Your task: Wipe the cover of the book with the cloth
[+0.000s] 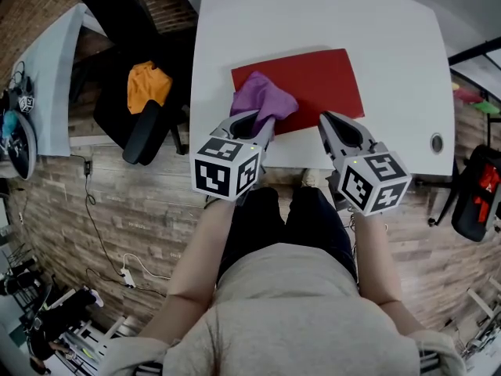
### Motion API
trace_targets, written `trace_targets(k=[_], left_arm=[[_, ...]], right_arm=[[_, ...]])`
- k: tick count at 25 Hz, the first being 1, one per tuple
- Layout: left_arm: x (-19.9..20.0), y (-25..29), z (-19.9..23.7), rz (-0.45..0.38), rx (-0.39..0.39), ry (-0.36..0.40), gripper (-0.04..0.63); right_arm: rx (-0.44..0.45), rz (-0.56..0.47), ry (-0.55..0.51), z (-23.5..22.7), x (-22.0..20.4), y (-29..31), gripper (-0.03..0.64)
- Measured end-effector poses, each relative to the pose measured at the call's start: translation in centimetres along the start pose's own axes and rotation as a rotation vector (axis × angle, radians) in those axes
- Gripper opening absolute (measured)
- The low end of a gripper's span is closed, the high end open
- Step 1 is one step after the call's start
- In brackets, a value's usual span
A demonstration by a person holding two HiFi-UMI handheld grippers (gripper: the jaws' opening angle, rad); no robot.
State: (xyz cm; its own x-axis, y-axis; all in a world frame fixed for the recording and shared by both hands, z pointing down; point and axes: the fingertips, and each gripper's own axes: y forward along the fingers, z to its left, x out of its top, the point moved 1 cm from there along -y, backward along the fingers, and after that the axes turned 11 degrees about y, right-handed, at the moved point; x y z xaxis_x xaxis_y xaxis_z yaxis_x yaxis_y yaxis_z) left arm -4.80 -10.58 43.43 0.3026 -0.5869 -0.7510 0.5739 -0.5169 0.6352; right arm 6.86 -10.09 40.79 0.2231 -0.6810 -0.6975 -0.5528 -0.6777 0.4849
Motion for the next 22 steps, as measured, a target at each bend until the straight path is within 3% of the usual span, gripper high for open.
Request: trace_targets(k=[22], left_arm=[[-0.2,1.8,-1.0,0.066,0.124,-0.003,0.080]], right_arm=[[0.038,0.052,-0.009,-4.1,0.1,-1.5,0.023]])
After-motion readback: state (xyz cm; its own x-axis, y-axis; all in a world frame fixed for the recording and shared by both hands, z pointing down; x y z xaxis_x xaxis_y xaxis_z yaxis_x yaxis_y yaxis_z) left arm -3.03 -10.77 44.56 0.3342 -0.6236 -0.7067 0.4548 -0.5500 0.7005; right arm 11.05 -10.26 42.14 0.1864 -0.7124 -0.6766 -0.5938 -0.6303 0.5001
